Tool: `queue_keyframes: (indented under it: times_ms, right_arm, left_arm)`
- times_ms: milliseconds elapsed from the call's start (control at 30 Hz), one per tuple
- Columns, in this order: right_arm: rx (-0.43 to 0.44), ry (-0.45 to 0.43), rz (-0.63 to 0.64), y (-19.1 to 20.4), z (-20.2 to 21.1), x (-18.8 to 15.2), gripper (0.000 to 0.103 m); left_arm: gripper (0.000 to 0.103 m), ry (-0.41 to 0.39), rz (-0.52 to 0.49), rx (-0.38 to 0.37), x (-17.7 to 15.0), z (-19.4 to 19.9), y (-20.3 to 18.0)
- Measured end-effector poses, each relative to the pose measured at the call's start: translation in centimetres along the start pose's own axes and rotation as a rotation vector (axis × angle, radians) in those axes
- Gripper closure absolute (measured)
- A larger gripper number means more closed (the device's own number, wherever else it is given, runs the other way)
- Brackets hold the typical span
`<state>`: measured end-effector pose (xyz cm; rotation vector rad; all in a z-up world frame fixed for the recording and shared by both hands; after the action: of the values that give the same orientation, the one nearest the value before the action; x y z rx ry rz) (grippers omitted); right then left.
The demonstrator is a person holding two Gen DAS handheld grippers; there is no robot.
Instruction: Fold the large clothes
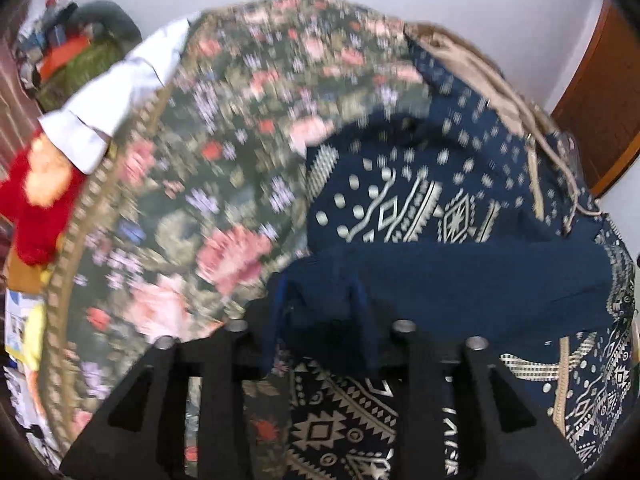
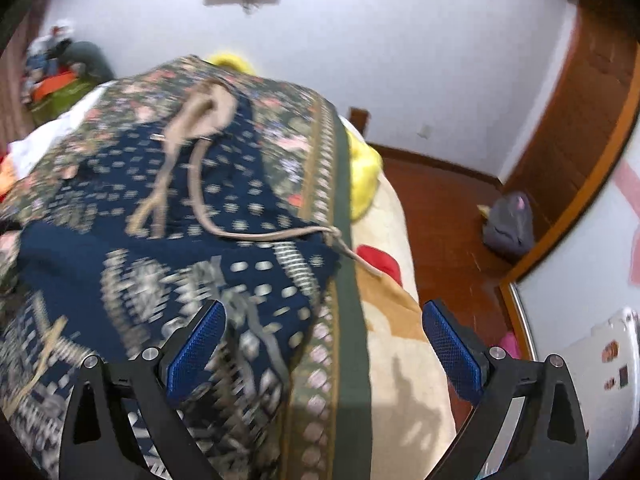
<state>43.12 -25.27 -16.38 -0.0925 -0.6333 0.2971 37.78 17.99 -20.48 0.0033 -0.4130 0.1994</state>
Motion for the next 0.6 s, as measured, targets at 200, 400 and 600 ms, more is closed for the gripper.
queue_keyframes:
  times_ms: [200,400,600]
  right_arm:
    - [0.089,0.022,0.064,1.4,2.4,-4.0,0.004]
    - [0.05,0.152,0.112,3.2,-1.0,-6.1,0.004]
    - [-0.106,0.109,0.019,2.0,-2.7,-4.1,0.004]
  left_arm:
    - [0.041,-0.036,-0.052,-0.008,-1.6,2.3,-0.7]
    - [0.041,0.044,-0.08,0.008,-2.7,-0.9,-2.8]
    - [0.041,0.121,0.085,-0.014,-1.8,-4.5,-1.5]
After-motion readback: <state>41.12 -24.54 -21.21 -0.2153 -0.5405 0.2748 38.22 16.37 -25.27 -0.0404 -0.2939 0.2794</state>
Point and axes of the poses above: each gripper's, at about its wrist camera, not at the fingertips, and z roughly against the way its jaws point, y to its left, x to its top, the point moved 1 cm from there along -z, roughly the way its jaws point, and after that the axes turned 8 degrees about y, right-handed, at the moved point
